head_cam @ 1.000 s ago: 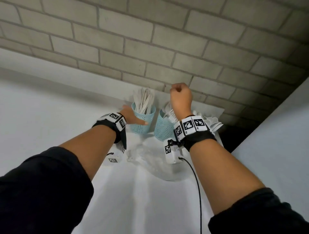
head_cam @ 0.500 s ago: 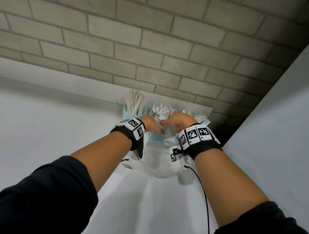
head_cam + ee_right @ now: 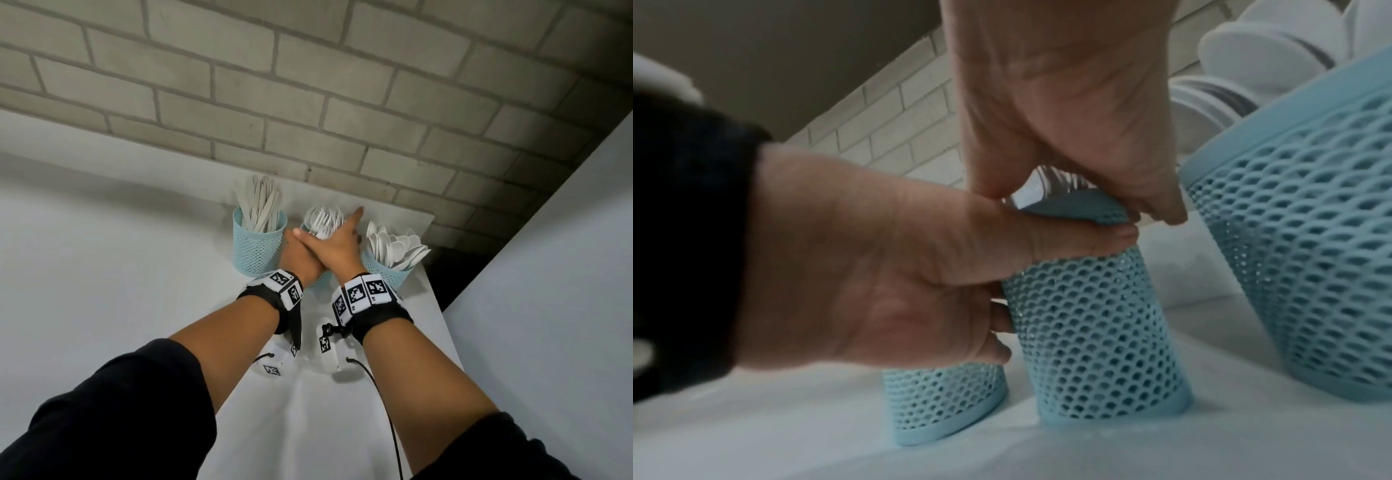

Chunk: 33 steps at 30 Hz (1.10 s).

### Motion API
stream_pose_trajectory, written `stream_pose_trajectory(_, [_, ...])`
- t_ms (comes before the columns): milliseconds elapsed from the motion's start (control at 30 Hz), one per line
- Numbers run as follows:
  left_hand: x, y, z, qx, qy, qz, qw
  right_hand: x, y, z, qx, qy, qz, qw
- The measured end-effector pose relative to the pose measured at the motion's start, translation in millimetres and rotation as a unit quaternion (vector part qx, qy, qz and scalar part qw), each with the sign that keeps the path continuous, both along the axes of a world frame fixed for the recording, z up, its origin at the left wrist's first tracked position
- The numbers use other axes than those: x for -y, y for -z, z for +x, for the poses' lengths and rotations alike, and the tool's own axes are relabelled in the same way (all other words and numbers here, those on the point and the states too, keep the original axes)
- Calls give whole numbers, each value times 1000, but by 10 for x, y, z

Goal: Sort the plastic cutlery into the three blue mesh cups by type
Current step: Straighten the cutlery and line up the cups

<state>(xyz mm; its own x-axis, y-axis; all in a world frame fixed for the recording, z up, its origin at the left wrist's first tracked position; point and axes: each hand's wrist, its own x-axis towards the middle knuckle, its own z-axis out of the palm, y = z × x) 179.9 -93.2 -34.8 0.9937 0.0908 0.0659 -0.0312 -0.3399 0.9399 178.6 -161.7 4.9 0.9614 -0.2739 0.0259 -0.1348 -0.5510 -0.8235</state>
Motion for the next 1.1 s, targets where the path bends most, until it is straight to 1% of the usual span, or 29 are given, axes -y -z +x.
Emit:
stream_pose_trajectory(67, [-15,6,5,-38,-8,-25,999,32,15,61,48,7,15,999])
stream_pose_trajectory(133, [-34,9,20,-47,-1,-13,999,80,-6,109,76,-7,17,997])
stream_pose_trajectory(233, [-57,-5,17,-33,12,13,999,103,-59,102,123,-31,26,992])
stream_pose_trajectory(333, [-54,29,19,-16,18,17,1000,94,-15,91,165,-21,3,986])
stream_pose_trajectory(400, [-63,27,19,-25,21,22,999,79,0,101,151,-20,-18,988])
stream_pose_trajectory(500, [-78,3,22,-35,23,35,998,75,-65,125,129,-18,49,990])
stream_pose_trajectory(567, [-78,-3,26,-28,26,35,999,80,-96,110,124,-15,70,990])
stream_pose_trajectory(667, [-75,-13,22,-19,33,43,998,98,-64,72,99,-77,39,991])
stream_pose_trajectory(767, [-83,-4,36,-27,26,45,998,117,-63,128,94,-68,13,993])
stream_pose_trajectory(900, [-74,-9,64,-27,26,48,998,25,-79,239,52,-111,-20,992])
stream_pose_trajectory(967, [-79,-5,71,-31,21,48,998,-11,-67,275,57,-106,-37,992])
stream_pose_trajectory(1033, [-85,25,75,-28,21,47,998,-14,-47,306,73,-83,-52,993])
stream_pose_trajectory(1067, [-86,46,83,-24,19,46,998,-1,-25,318,93,-64,-45,993])
stream_pose_trajectory(1100, [-88,55,83,-20,19,45,999,12,-17,310,121,-40,-12,992])
